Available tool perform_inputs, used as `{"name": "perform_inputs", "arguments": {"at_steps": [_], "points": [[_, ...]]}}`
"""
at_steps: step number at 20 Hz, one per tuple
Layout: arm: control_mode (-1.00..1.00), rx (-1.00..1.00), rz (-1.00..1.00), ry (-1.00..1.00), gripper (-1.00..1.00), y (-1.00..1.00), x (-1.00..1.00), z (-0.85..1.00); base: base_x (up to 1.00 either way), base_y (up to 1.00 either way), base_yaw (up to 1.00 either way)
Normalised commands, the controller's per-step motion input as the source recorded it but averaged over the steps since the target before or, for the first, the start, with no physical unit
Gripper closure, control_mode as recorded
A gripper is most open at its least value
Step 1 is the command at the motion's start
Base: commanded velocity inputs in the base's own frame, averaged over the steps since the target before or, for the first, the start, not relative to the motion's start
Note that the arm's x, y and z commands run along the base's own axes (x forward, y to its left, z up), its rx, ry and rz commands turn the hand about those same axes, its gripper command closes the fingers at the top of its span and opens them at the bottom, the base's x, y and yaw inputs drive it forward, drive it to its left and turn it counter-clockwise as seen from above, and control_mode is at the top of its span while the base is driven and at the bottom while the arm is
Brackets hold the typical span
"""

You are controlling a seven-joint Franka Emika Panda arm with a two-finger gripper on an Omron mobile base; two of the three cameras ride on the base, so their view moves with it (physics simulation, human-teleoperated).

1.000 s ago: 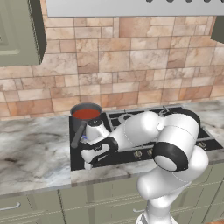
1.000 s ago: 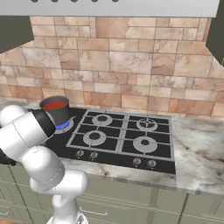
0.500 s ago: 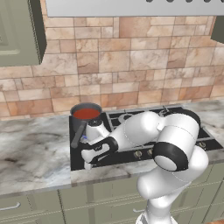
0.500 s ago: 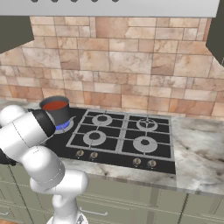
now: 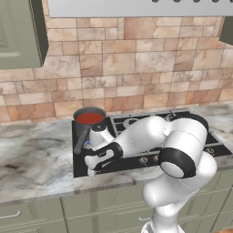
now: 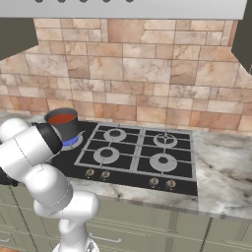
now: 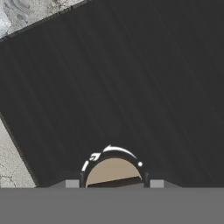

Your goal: Wait until the marinara sauce is simmered to a deep red color and then turn off the stove.

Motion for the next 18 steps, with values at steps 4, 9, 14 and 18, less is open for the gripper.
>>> {"name": "perform_inputs", "arguments": {"at_steps": [4,9,14,18], "points": [[-1.00,0.00,0.00,0.00,1.00,0.00,0.00,0.00,0.00,0.00,0.00],[-1.00,0.00,0.00,0.00,1.00,0.00,0.00,0.00,0.00,0.00,0.00],[-1.00,0.00,0.00,0.00,1.00,0.00,0.00,0.00,0.00,0.00,0.00],[-1.00,0.00,0.00,0.00,1.00,0.00,0.00,0.00,0.00,0.00,0.00]]}}
